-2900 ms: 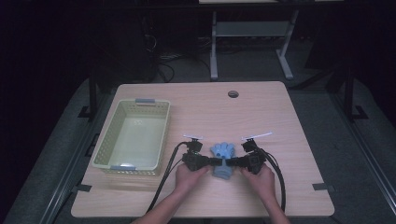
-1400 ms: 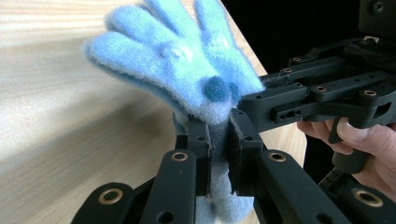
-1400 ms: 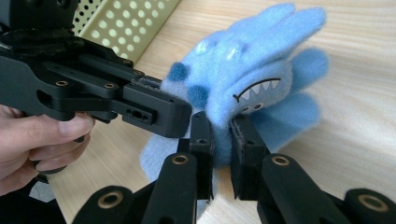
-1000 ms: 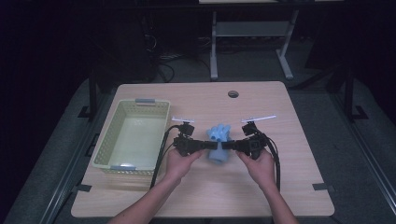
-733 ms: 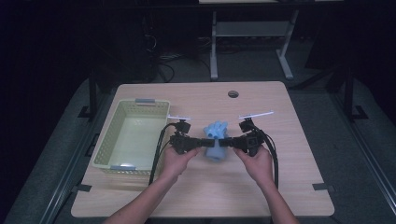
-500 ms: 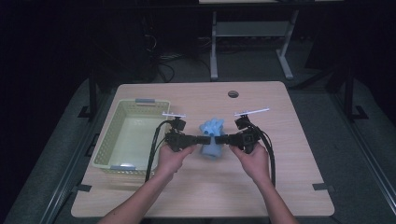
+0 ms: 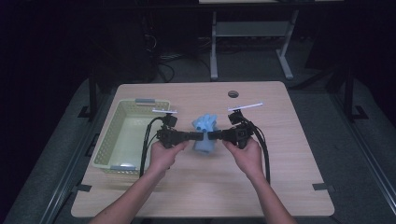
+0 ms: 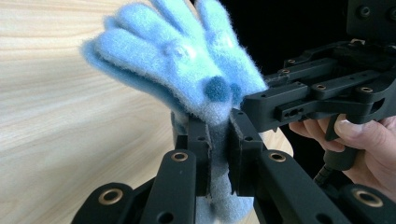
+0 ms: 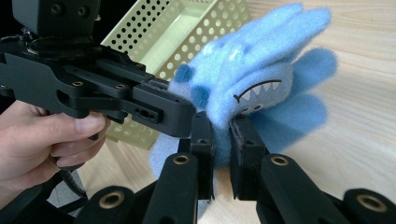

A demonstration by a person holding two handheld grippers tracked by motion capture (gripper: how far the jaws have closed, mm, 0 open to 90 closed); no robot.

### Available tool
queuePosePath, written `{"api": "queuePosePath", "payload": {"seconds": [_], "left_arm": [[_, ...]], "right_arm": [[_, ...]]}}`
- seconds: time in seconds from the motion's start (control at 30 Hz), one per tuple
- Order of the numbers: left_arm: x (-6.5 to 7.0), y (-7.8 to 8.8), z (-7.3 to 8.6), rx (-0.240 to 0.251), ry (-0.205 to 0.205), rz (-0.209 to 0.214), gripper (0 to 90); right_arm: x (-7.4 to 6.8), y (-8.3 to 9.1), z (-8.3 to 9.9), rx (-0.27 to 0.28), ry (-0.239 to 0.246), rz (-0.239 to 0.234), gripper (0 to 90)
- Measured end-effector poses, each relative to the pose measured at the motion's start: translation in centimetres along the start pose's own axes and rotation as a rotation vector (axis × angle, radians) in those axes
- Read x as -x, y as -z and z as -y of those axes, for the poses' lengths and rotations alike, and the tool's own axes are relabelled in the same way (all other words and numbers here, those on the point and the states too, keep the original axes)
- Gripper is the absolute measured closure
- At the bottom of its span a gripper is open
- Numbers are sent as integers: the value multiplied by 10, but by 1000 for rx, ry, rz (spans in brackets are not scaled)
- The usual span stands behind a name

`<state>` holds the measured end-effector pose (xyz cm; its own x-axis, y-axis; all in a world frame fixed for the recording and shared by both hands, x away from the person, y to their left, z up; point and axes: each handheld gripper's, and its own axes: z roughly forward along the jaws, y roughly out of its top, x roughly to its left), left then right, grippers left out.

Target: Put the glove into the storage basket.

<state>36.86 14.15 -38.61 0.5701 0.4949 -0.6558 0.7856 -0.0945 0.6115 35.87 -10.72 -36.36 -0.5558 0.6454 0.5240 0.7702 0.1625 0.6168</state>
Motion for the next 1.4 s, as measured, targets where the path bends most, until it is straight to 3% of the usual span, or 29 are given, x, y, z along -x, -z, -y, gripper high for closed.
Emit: {"api": "queuePosePath", "payload": {"seconds": [0.63,0.87,1.4], "left_arm": [[-3,28,-9,20,-19,-15,811],[-6,36,-10,27,-17,-16,811],[-11,60,-14,55,-9,-25,812]], "right_arm": [[-16,-10,-18,0,24,-31,816],[-21,-16,-22,-4,26,-55,816],[-37,-29,-38,-18,53,-60,816]]}}
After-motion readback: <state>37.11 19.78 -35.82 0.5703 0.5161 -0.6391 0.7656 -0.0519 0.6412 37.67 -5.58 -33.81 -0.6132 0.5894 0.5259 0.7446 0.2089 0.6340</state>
